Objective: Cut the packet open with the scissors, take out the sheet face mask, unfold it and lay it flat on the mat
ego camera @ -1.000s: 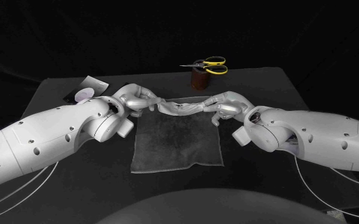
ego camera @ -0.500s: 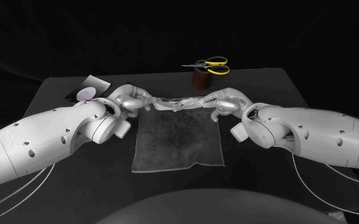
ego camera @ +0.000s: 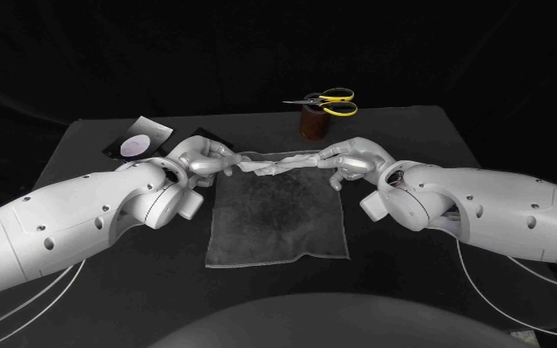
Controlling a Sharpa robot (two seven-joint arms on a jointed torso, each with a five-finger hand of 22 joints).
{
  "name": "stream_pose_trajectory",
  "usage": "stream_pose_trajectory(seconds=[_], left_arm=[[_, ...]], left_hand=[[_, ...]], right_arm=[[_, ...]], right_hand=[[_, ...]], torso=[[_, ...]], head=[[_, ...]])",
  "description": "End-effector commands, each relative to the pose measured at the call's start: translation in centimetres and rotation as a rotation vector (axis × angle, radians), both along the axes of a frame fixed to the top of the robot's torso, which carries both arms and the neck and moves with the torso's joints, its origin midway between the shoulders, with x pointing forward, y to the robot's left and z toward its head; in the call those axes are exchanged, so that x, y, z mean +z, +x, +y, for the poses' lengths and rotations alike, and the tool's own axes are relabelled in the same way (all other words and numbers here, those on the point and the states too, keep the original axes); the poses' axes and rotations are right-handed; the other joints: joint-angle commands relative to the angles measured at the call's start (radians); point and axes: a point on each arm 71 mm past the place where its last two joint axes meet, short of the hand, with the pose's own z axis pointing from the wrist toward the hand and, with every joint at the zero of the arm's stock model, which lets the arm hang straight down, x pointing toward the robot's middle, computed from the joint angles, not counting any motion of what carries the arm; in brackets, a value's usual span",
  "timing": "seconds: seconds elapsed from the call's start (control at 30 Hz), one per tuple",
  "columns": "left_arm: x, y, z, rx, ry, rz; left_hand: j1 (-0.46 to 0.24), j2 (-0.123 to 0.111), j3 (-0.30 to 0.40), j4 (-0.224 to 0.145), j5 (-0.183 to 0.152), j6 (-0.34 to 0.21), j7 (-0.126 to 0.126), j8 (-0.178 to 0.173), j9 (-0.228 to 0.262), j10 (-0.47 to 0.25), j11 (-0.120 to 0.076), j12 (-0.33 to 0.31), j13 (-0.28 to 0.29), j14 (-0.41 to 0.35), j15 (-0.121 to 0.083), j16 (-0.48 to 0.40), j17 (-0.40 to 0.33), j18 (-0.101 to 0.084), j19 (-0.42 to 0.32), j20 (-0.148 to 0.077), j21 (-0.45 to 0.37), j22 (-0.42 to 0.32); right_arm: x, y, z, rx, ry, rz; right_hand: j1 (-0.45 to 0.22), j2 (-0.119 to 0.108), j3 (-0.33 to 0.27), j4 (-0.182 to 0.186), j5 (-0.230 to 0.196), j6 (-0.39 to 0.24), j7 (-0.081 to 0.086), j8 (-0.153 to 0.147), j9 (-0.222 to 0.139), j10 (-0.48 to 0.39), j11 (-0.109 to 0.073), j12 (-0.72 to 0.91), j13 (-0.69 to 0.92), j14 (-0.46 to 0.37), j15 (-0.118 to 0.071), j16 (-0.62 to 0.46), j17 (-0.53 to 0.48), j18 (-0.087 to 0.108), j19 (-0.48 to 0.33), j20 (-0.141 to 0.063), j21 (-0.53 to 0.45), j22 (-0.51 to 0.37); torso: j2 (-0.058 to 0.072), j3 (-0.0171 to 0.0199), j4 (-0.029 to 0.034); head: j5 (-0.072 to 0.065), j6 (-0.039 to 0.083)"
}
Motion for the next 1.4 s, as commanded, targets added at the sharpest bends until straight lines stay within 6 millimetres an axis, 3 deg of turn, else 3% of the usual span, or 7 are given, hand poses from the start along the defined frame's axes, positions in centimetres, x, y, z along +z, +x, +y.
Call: stream_pose_trajectory(seconds=[0.03,1.03,1.4], left_arm=[[0.0,-0.2,-0.2,0.008,-0.005,0.002],[-0.4,-1.0,-0.5,-0.001,-0.074,0.087],[0.4,-1.0,-2.0,-0.026,-0.298,0.050]], left_hand=[[0.003,0.011,0.056,-0.052,0.003,-0.001,-0.006,0.005,0.096,0.023,-0.014,0.005,0.001,0.094,-0.006,0.005,0.231,-0.017,0.005,-0.001,0.006,-0.001],[-0.008,0.002,0.064,-0.054,0.004,-0.001,-0.008,0.007,0.101,0.026,-0.015,0.004,0.002,0.094,-0.008,0.005,0.231,-0.016,0.004,-0.002,0.004,-0.005],[-0.010,-0.002,0.069,-0.057,0.004,-0.005,-0.008,0.006,0.103,0.024,-0.015,0.002,0.002,0.090,-0.008,0.000,0.218,-0.017,0.007,-0.003,0.006,-0.001]], right_arm=[[0.0,-0.1,0.1,0.008,-0.012,0.003],[-0.4,-0.1,0.1,0.017,-0.041,0.027],[-0.8,0.0,0.3,0.043,-0.128,0.038]], right_hand=[[0.002,-0.002,0.004,0.000,0.005,0.005,0.000,0.084,0.127,0.006,0.001,-0.001,0.066,0.047,-0.007,0.004,0.119,0.020,0.007,0.000,0.003,0.033],[0.001,-0.003,0.006,0.000,0.005,0.005,0.000,0.085,0.128,0.005,0.001,-0.003,0.063,0.046,-0.008,0.003,0.117,0.020,0.007,-0.001,0.002,0.033],[0.000,-0.003,0.008,0.001,0.005,0.004,0.000,0.085,0.129,0.002,0.001,-0.008,0.059,0.042,-0.008,0.000,0.106,0.022,0.002,-0.001,-0.010,0.030]], torso=[[-0.001,0.0005,-0.0002],[0.001,-0.0002,-0.0004],[0.000,-0.0008,-0.0002]], head=[[0.001,0.000],[-0.001,0.000],[-0.005,0.000]])
